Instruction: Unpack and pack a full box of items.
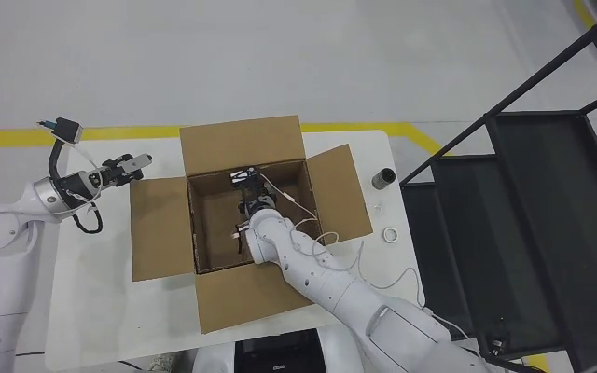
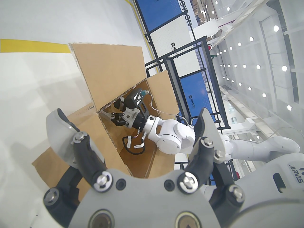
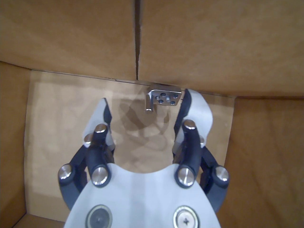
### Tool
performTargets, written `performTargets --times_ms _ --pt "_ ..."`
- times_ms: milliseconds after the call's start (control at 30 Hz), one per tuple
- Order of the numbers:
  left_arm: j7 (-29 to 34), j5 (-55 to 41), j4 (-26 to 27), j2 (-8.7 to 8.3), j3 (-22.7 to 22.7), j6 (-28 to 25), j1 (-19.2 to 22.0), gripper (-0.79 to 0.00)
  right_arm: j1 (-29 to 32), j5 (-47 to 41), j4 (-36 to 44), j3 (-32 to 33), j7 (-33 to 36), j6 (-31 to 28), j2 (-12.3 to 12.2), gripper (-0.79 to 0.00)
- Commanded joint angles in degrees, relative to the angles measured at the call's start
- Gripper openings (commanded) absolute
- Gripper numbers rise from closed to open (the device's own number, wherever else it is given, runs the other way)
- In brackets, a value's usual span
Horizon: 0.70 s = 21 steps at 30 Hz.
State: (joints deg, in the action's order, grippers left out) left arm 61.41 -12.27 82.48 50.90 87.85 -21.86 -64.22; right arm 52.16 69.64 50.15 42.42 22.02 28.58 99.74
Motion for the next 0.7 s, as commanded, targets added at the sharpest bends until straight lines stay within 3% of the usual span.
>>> performTargets --times_ms 0,100,233,467,667 --pt "0.00 0.00 0.00 0.00 0.00 0.00 0.00 0.000 -0.14 0.24 -0.57 0.01 -0.20 0.42 0.21 -0.483" --pt "0.00 0.00 0.00 0.00 0.00 0.00 0.00 0.000 -0.25 0.48 -1.32 0.23 -0.70 1.36 0.53 -0.650" --pt "0.00 0.00 0.00 0.00 0.00 0.00 0.00 0.000 -0.36 0.89 -2.24 0.47 -0.83 2.64 0.92 -0.785" --pt "0.00 0.00 0.00 0.00 0.00 0.00 0.00 0.000 0.12 2.71 -2.19 0.33 -0.97 4.42 1.48 -0.785" --pt "0.00 0.00 0.00 0.00 0.00 0.00 0.00 0.000 2.55 6.15 2.99 0.43 -1.29 5.20 1.16 -0.785"
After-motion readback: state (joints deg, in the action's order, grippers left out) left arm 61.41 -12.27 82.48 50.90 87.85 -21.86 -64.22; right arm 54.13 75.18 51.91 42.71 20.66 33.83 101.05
